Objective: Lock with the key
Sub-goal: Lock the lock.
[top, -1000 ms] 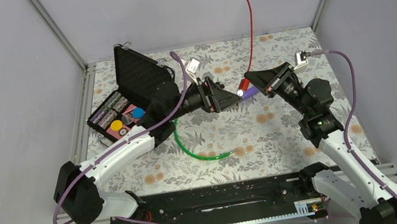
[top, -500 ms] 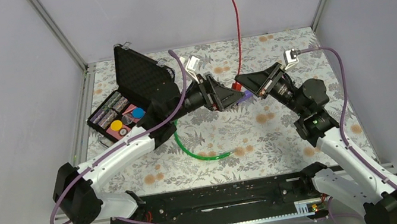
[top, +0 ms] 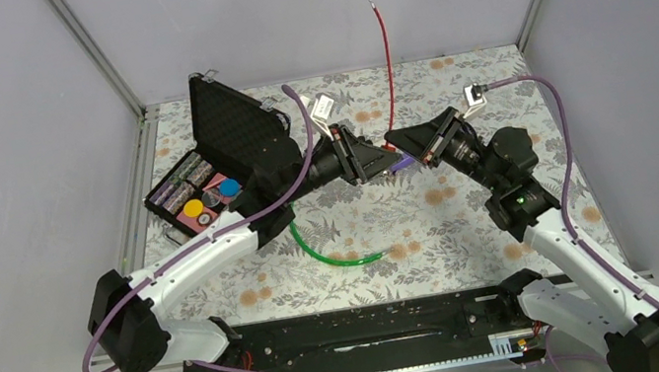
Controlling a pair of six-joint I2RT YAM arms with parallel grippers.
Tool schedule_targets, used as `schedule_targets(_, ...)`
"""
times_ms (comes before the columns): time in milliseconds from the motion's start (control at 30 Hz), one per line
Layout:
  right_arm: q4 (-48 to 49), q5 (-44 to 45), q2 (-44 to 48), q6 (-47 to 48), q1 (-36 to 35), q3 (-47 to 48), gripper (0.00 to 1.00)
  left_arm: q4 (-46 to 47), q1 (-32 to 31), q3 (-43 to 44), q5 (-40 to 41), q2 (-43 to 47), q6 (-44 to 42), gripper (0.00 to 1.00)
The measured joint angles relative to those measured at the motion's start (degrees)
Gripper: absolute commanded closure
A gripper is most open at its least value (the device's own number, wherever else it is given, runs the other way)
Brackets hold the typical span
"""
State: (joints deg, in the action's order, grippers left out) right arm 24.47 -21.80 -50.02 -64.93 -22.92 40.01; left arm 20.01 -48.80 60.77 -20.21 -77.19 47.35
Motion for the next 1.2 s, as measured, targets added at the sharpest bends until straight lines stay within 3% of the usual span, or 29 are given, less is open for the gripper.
schedule_targets(67, -0.8, 0.2, 0.0, 0.7, 0.0, 0.1, 0.80, -0.4, 0.0, 0.0, -0.2, 0.0, -0.5, 1.00)
schedule_targets(200, -4.3, 0.1, 0.4, 2.4, -0.1, 0.9, 0.49, -1.7, 0.0, 0.0, -0.2, 0.0, -2.6, 1.00)
schedule_targets(267, -7.1, 0.4, 1.0, 4.3, -0.3, 1.6, 0.40, -3.0, 0.1, 0.0, -0.3, 0.0, -4.9, 1.00)
schedule_targets(467, -20.3, 2.8, 2.0, 11.8, -0.4, 8.5, 0.32, -7.6, 0.1, 0.0, -1.5, 0.0, -12.2, 1.00)
schedule_targets(667, -31.4, 4.8, -2.6, 16.9, -0.6, 17.3, 0.40, -11.6, 0.0, 0.0, -2.3, 0.0, -18.2, 1.00)
schedule_targets(867, -39.4, 7.8, -7.0, 18.2, -2.3, 18.5, 0.42, -13.6, -0.2, 0.0, -2.3, 0.1, -20.8, 1.00)
schedule_targets(967, -40.9, 8.4, -7.9, 18.1, -3.1, 18.5, 0.52, -14.0, -0.3, 0.0, -2.3, 0.3, -21.4, 1.00)
schedule_targets(1100, -40.5, 8.3, -8.7, 17.8, -3.6, 18.9, 0.77, -14.0, -0.5, 0.0, -2.6, 0.8, -21.9, 0.99)
schedule_targets(1133, -40.1, 8.0, -8.9, 17.4, -3.7, 19.1, 0.85, -14.0, -0.5, 0.0, -2.6, 0.8, -21.9, 0.94)
schedule_targets(1167, -39.6, 7.6, -9.2, 17.0, -3.9, 19.3, 0.92, -14.1, -0.5, 0.0, -2.7, 0.8, -21.9, 0.80)
schedule_targets(1200, -39.1, 7.3, -9.3, 16.7, -4.0, 19.3, 0.98, -14.2, -0.5, 0.0, -2.7, 0.8, -21.9, 0.56)
